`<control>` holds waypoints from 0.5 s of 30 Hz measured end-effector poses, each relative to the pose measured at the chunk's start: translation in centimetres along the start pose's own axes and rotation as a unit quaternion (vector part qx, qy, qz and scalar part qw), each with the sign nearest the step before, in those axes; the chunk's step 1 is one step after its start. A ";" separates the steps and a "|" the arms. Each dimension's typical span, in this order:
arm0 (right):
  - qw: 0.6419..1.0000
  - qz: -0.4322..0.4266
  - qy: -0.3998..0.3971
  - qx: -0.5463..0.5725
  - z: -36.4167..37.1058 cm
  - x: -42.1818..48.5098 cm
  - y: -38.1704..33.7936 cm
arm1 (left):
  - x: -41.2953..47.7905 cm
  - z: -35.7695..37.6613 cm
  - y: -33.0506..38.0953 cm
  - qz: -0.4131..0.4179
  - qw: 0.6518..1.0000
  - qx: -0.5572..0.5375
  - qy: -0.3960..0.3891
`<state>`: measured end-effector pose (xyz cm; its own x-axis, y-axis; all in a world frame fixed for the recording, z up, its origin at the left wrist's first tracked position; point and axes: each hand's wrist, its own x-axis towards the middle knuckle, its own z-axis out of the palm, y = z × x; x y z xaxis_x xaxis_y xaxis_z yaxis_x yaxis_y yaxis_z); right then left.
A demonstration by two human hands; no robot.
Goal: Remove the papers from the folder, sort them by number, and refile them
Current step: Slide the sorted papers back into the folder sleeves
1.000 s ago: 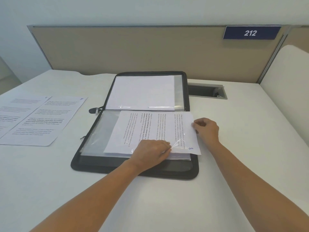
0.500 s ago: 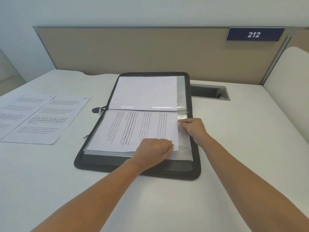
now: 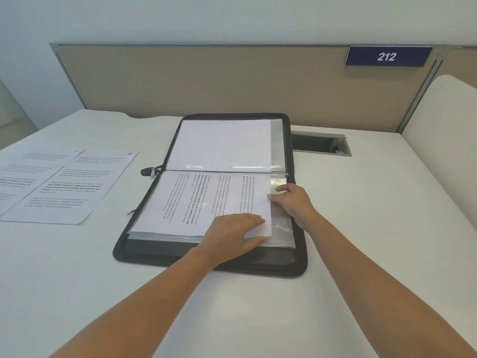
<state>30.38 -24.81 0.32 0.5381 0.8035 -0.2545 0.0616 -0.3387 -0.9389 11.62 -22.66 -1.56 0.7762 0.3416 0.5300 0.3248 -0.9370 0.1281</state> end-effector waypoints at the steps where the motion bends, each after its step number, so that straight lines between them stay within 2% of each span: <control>1: 1.000 0.000 0.002 0.012 0.0 -0.1 -0.1 | -0.1 -0.2 -0.2 -0.005 1.000 0.003 -0.010; 6: 0.990 0.004 -0.006 0.141 -0.2 -0.4 -0.9 | -0.8 -0.9 -1.3 -0.033 0.999 0.023 -0.005; 9: 0.991 -0.018 0.020 0.134 -0.2 -0.7 -1.4 | -0.6 -1.5 -1.7 -0.040 0.998 0.038 0.024; 12: 0.980 -0.119 0.137 0.078 0.1 -1.0 -1.9 | 0.7 -2.7 -2.1 -0.042 0.996 0.063 0.052; 15: 0.935 -0.260 0.211 0.116 0.5 -1.9 -2.4 | 2.8 -4.3 -2.6 -0.048 0.995 0.063 0.068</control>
<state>28.79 -25.25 2.92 0.7733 0.5479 0.3192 0.2500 0.1992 -0.9475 10.63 -19.53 3.19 0.6605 0.4077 0.6304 0.4653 -0.8813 0.0825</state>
